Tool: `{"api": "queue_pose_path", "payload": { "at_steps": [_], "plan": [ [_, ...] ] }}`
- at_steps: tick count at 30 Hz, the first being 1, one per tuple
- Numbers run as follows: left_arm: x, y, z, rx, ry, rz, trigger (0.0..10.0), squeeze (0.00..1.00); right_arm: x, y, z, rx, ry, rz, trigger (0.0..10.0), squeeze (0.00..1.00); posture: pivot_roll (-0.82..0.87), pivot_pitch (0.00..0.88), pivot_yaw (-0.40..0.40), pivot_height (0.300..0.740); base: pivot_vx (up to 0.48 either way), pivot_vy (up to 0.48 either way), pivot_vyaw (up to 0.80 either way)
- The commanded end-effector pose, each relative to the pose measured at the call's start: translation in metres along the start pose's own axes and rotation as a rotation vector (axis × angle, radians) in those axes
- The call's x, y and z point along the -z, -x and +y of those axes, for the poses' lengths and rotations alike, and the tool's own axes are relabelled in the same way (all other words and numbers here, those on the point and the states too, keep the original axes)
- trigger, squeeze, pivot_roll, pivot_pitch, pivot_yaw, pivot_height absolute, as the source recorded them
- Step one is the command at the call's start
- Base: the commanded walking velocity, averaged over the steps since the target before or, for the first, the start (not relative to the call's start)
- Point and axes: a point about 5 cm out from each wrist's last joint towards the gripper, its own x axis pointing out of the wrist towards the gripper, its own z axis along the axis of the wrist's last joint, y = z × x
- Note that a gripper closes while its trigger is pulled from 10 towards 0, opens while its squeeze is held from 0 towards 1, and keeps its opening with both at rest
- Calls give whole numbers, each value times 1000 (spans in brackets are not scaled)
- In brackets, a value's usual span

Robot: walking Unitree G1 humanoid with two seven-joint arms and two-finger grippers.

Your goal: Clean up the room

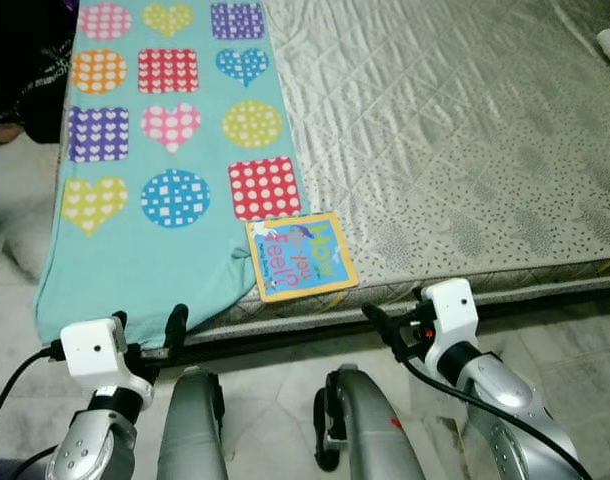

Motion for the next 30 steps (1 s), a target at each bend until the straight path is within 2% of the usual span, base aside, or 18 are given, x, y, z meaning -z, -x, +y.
{"api": "queue_pose_path", "payload": {
  "at_steps": [1,3,14,22,27,30],
  "plan": [
    [5,5,3,-13,3,33,10000,0,7,5,0,-5,-15,30,10000,0,-118,394,-81,561,0,0,0],
    [5,4,2,-13,3,33,10000,0,6,4,0,-4,-15,26,10000,0,-118,397,-81,546,0,0,0],
    [3,2,4,-35,7,25,10000,0,6,2,-1,4,-17,30,10000,0,-119,404,-83,546,0,0,0],
    [2,1,2,-28,14,17,10000,0,5,0,-2,1,-13,29,10000,0,-121,403,-85,546,0,0,0],
    [0,1,0,-9,18,0,10000,0,2,0,2,-27,29,3,10000,0,-121,400,-86,546,0,0,0],
    [0,0,-1,0,19,-8,10000,0,2,-1,2,-26,16,7,10000,0,-122,399,-85,546,182,0,0]
  ]
}}
